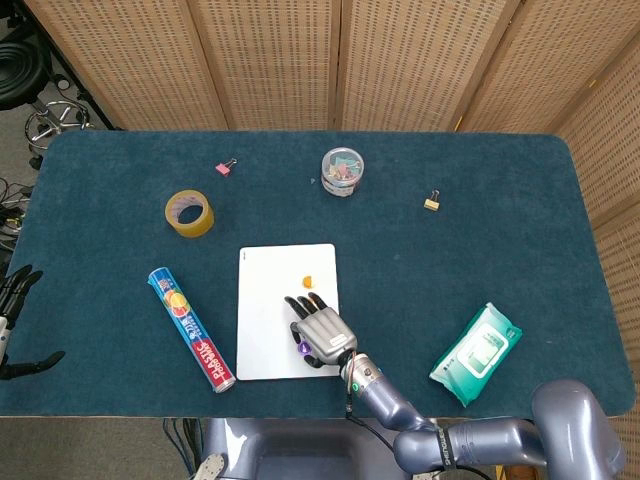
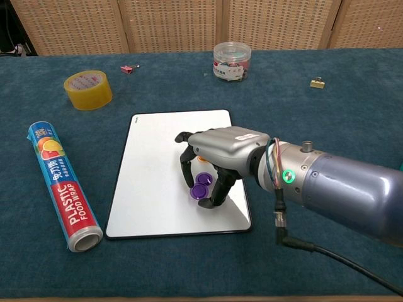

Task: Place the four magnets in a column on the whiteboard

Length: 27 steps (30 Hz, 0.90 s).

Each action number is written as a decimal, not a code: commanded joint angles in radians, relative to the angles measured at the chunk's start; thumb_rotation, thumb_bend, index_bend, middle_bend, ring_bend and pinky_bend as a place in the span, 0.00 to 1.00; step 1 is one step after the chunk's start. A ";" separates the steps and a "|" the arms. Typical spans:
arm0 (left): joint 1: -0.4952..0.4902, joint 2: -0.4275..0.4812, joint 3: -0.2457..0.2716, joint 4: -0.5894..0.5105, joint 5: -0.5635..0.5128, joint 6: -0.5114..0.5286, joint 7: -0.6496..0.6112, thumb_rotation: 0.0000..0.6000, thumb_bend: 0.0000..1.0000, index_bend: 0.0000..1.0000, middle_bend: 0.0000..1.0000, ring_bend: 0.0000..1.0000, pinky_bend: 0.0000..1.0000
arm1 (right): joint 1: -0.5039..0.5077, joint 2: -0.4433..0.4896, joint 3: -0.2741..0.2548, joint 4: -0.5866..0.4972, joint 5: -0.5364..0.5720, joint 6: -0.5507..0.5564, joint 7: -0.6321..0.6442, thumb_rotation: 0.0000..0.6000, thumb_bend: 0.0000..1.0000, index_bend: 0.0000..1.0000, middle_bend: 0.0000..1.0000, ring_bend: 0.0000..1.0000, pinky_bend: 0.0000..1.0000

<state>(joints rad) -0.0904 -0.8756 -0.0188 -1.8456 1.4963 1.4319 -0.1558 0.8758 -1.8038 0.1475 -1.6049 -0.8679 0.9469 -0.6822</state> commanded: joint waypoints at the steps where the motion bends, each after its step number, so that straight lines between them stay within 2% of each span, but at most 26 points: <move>1: 0.001 0.001 0.001 0.000 0.001 0.001 -0.002 1.00 0.00 0.00 0.00 0.00 0.00 | 0.004 -0.005 -0.005 0.006 0.006 0.003 -0.004 1.00 0.33 0.57 0.00 0.00 0.00; 27: 0.000 0.000 0.001 -0.001 0.000 -0.003 0.006 1.00 0.00 0.00 0.00 0.00 0.00 | -0.006 0.009 -0.043 0.014 0.019 0.002 0.042 1.00 0.33 0.57 0.00 0.00 0.00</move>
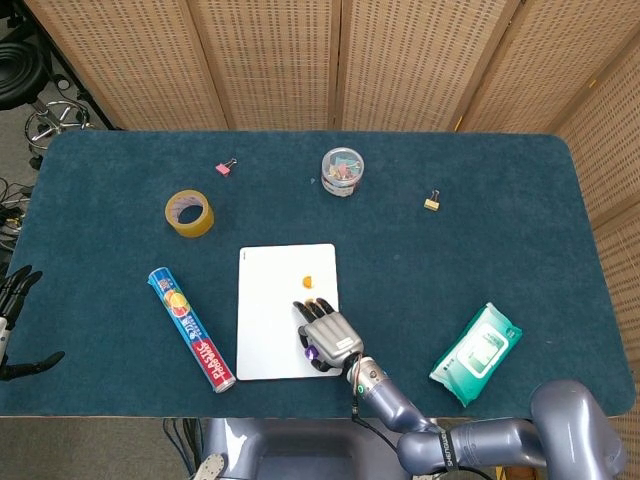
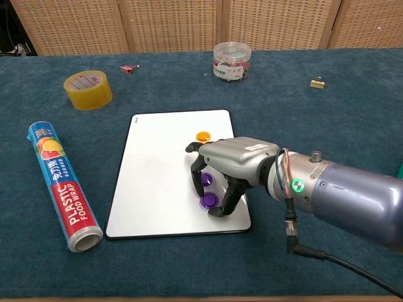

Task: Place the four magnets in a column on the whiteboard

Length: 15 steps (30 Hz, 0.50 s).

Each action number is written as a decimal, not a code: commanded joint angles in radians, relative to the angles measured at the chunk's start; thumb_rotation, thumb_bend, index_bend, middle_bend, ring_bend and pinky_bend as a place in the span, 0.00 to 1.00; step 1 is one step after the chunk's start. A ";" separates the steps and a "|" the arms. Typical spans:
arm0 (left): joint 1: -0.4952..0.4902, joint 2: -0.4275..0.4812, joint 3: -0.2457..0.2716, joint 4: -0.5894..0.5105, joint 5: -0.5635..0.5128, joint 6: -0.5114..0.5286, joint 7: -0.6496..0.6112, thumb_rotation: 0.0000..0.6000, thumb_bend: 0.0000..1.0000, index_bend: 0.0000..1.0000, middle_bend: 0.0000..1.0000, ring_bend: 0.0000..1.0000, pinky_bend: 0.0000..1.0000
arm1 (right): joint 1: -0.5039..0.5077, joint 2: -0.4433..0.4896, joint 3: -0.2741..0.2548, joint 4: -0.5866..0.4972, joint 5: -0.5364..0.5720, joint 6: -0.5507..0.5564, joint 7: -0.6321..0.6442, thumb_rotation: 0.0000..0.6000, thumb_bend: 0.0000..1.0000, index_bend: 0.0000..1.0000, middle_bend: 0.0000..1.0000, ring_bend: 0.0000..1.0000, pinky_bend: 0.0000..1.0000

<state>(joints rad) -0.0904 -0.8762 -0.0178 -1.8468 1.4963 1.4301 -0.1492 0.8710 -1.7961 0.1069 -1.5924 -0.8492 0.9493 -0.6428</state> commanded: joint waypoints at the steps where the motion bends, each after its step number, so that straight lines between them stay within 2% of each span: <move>1: -0.001 0.001 0.001 0.000 0.000 -0.004 -0.004 1.00 0.00 0.00 0.00 0.00 0.00 | -0.002 0.002 -0.003 0.001 -0.001 -0.001 0.006 1.00 0.33 0.57 0.00 0.00 0.00; 5: -0.002 0.002 0.001 -0.001 0.002 -0.005 -0.006 1.00 0.00 0.00 0.00 0.00 0.00 | -0.003 0.008 -0.007 -0.004 -0.008 -0.006 0.014 1.00 0.33 0.55 0.00 0.00 0.00; 9: 0.000 0.002 0.002 -0.001 0.004 -0.001 -0.006 1.00 0.00 0.00 0.00 0.00 0.00 | -0.004 0.017 -0.008 -0.008 -0.022 -0.020 0.038 1.00 0.33 0.43 0.00 0.00 0.00; 15: 0.001 0.005 0.001 0.000 0.005 0.002 -0.012 1.00 0.00 0.00 0.00 0.00 0.00 | -0.004 0.023 -0.014 -0.009 -0.025 -0.026 0.045 1.00 0.33 0.43 0.00 0.00 0.00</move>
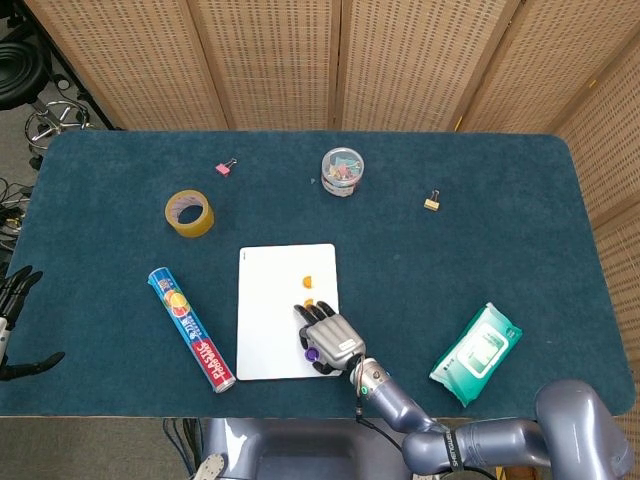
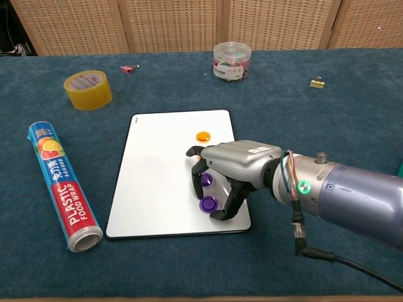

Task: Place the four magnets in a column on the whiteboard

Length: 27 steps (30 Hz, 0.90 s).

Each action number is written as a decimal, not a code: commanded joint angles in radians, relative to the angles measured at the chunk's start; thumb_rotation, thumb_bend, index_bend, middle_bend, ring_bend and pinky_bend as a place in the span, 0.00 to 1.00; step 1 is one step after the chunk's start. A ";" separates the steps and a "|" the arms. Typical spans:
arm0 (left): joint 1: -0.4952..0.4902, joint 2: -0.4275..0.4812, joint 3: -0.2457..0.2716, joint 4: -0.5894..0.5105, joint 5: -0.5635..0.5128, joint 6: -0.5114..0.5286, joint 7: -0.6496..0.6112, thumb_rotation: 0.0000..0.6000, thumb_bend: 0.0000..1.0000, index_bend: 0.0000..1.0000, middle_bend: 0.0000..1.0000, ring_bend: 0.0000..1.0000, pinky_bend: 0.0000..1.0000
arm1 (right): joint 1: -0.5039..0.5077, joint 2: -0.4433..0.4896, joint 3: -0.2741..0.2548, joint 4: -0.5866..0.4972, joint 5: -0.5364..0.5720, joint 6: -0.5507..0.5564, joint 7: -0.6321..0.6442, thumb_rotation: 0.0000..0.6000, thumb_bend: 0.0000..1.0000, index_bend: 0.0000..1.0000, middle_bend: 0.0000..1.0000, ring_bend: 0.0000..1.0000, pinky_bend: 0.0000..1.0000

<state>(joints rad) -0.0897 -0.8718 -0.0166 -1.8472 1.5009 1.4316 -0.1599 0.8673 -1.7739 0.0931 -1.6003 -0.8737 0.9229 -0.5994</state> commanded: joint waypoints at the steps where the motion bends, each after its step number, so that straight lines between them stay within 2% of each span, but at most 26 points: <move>1: 0.000 0.001 0.000 0.001 0.000 0.000 -0.002 1.00 0.00 0.00 0.00 0.00 0.00 | 0.000 0.002 0.000 -0.003 -0.001 0.000 0.004 1.00 0.33 0.43 0.00 0.00 0.00; 7: 0.000 0.002 0.000 0.002 0.000 -0.001 -0.005 1.00 0.00 0.00 0.00 0.00 0.00 | -0.007 0.025 0.009 -0.047 -0.040 0.016 0.030 1.00 0.33 0.43 0.00 0.00 0.00; 12: 0.000 0.001 0.000 0.002 0.001 0.000 -0.003 1.00 0.00 0.00 0.00 0.00 0.00 | -0.020 0.080 0.021 -0.116 -0.107 0.061 0.039 1.00 0.33 0.42 0.00 0.00 0.00; 15: 0.002 -0.001 0.001 0.003 0.001 0.004 0.004 1.00 0.00 0.00 0.00 0.00 0.00 | -0.046 0.140 0.005 -0.158 -0.178 0.104 0.051 1.00 0.33 0.37 0.00 0.00 0.00; 18: 0.003 -0.007 -0.001 0.004 -0.002 0.008 0.017 1.00 0.00 0.00 0.00 0.00 0.00 | -0.088 0.188 -0.017 -0.161 -0.264 0.160 0.096 1.00 0.32 0.26 0.00 0.00 0.00; 23: 0.008 -0.025 -0.003 0.010 -0.001 0.022 0.049 1.00 0.00 0.00 0.00 0.00 0.00 | -0.160 0.244 -0.048 -0.116 -0.382 0.258 0.177 1.00 0.06 0.07 0.00 0.00 0.00; 27: 0.016 -0.045 -0.005 0.022 -0.008 0.039 0.074 1.00 0.00 0.00 0.00 0.00 0.00 | -0.235 0.292 -0.077 -0.066 -0.467 0.364 0.250 1.00 0.02 0.01 0.00 0.00 0.00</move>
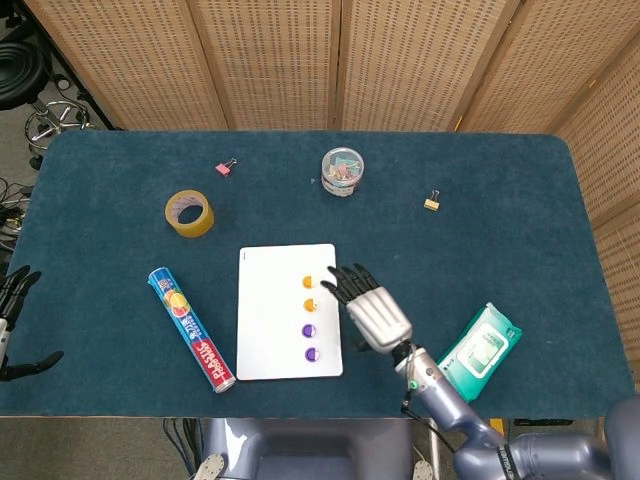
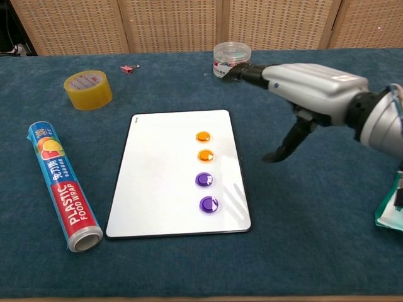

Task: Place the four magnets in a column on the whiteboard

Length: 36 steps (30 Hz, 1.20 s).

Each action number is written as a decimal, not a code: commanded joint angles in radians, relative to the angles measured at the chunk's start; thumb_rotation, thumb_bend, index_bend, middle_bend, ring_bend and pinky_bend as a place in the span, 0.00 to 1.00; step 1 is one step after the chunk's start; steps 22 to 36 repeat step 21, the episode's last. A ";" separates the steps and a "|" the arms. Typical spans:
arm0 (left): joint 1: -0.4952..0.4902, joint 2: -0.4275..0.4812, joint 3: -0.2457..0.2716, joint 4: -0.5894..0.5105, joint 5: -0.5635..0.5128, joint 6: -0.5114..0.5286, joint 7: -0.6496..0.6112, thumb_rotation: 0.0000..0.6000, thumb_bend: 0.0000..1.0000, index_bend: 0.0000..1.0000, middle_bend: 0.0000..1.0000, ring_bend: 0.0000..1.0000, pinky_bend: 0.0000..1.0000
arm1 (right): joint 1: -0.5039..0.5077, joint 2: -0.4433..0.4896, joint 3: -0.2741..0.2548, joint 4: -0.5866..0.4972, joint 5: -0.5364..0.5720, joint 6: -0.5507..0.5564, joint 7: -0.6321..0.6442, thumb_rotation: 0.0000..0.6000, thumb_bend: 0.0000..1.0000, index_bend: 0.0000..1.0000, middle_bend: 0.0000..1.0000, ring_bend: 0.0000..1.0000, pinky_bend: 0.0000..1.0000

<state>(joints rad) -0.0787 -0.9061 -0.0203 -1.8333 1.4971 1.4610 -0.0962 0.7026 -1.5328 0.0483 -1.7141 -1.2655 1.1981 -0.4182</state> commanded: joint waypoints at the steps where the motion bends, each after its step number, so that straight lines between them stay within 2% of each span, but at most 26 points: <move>1: 0.007 -0.014 -0.002 0.011 -0.006 0.012 0.012 1.00 0.00 0.00 0.00 0.00 0.00 | -0.085 0.060 -0.038 0.056 -0.085 0.107 0.081 1.00 0.02 0.00 0.00 0.00 0.00; 7: 0.022 -0.045 -0.011 0.050 -0.017 0.044 0.020 1.00 0.00 0.00 0.00 0.00 0.00 | -0.210 0.164 -0.089 0.087 -0.136 0.229 0.162 1.00 0.02 0.00 0.00 0.00 0.00; 9: 0.032 -0.077 -0.021 0.078 -0.043 0.063 0.043 1.00 0.00 0.00 0.00 0.00 0.00 | -0.299 0.216 -0.124 0.119 -0.138 0.318 0.183 1.00 0.02 0.01 0.00 0.00 0.00; 13: 0.044 -0.100 -0.016 0.109 -0.043 0.071 0.027 1.00 0.00 0.00 0.00 0.00 0.00 | -0.387 0.226 -0.147 0.161 -0.167 0.396 0.206 1.00 0.02 0.02 0.00 0.00 0.00; 18: 0.046 -0.106 -0.016 0.132 -0.053 0.061 0.019 1.00 0.00 0.00 0.00 0.00 0.00 | -0.455 0.226 -0.142 0.194 -0.172 0.446 0.269 1.00 0.02 0.01 0.00 0.00 0.00; 36: 0.044 -0.108 -0.015 0.136 -0.050 0.055 0.021 1.00 0.00 0.00 0.00 0.00 0.00 | -0.467 0.235 -0.130 0.194 -0.182 0.444 0.293 1.00 0.02 0.02 0.00 0.00 0.00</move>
